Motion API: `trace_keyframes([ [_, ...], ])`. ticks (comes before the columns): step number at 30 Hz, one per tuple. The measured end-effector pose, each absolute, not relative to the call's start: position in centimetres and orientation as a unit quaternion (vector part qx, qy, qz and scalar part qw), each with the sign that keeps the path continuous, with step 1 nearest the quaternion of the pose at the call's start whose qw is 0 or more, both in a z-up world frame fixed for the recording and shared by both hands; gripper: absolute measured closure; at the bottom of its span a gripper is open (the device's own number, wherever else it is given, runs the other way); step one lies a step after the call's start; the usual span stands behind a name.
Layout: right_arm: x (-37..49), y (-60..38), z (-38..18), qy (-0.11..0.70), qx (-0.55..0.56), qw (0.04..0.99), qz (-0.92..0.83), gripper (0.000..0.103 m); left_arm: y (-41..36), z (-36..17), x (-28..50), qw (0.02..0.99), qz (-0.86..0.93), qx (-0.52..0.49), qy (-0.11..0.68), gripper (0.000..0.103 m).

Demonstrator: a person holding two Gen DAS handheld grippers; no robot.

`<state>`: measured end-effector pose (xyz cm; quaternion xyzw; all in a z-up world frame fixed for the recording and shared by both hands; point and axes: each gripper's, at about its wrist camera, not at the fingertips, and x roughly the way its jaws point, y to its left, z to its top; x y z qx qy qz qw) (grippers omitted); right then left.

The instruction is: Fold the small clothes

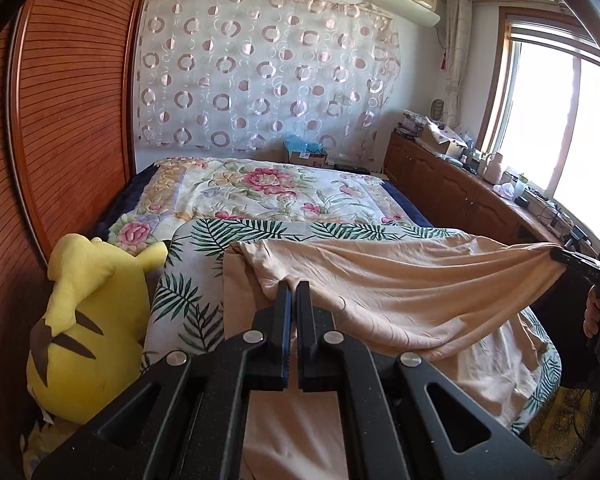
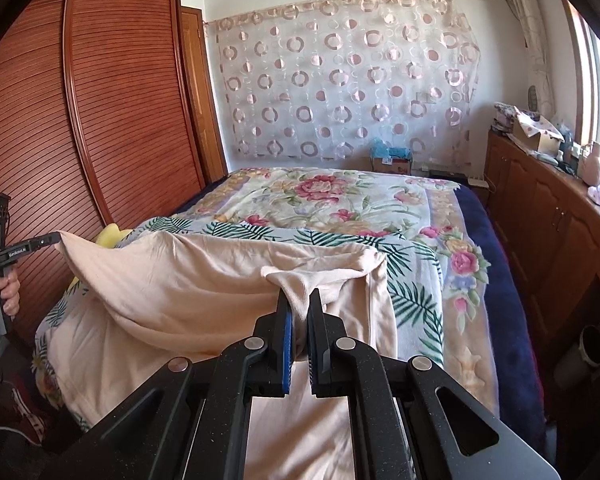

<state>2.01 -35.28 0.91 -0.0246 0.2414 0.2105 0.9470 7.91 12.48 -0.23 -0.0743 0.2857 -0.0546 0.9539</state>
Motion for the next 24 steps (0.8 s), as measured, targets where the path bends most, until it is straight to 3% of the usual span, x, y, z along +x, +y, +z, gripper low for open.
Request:
trace_keyframes([
  [11,-3.4,-36.7,2.9,0.237,-0.041,0.947,0.215,0.097,13.8,1.3,1.7,0.956,-0.043,-0.065,0.282,0.1],
  [19,-0.7,-36.8,-4.1,0.311,-0.054,0.933,0.174,0.097,13.5,-7.6,1.7,0.923,-0.024,-0.073,0.377,0.1],
  [24,1.8,-37.1,-7.4,0.348,-0.042,0.922,0.163,0.097,13.2,-10.1,1.1,0.91,-0.029,-0.087,0.403,0.1],
])
